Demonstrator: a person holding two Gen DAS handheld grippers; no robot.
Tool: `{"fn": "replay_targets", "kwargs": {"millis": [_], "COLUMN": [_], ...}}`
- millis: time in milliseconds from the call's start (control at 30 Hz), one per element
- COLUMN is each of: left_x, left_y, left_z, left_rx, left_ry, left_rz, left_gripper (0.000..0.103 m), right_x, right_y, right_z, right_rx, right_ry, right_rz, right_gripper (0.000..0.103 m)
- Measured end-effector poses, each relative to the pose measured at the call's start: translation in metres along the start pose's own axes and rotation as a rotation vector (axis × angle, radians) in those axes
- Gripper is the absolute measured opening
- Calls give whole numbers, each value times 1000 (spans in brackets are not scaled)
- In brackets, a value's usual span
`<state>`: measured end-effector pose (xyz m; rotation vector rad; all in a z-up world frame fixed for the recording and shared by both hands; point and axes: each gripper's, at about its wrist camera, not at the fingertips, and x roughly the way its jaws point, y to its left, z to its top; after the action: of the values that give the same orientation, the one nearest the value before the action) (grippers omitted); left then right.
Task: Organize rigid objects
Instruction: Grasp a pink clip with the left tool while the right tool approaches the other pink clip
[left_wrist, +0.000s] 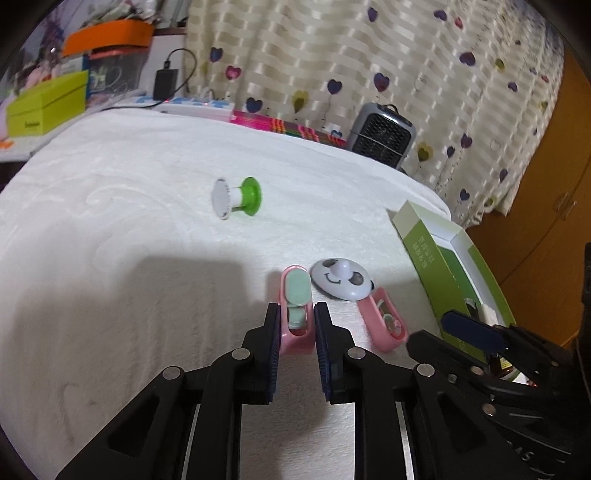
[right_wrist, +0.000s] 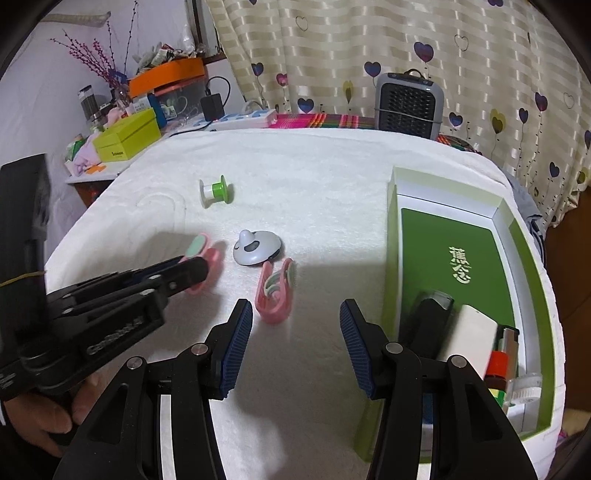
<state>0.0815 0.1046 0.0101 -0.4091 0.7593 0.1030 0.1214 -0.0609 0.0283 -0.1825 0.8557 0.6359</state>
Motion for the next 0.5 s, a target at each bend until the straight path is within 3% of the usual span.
{"fn": "replay_targets", "kwargs": {"millis": [267, 400, 500], "left_x": [-3, -3, -1], "left_y": [17, 18, 17], "left_z": [-2, -2, -3], "left_rx": [-85, -89, -80], "left_ry": [11, 11, 22], "left_rz": [-25, -37, -42], "left_gripper": [17, 17, 17], "right_x": [22, 34, 40], "right_y": [14, 15, 14], "right_z": [9, 11, 11], "right_rx": [-21, -18, -12], "right_ry": [34, 59, 66], "right_rz": [-3, -21, -44], "right_gripper": [50, 35, 29]}}
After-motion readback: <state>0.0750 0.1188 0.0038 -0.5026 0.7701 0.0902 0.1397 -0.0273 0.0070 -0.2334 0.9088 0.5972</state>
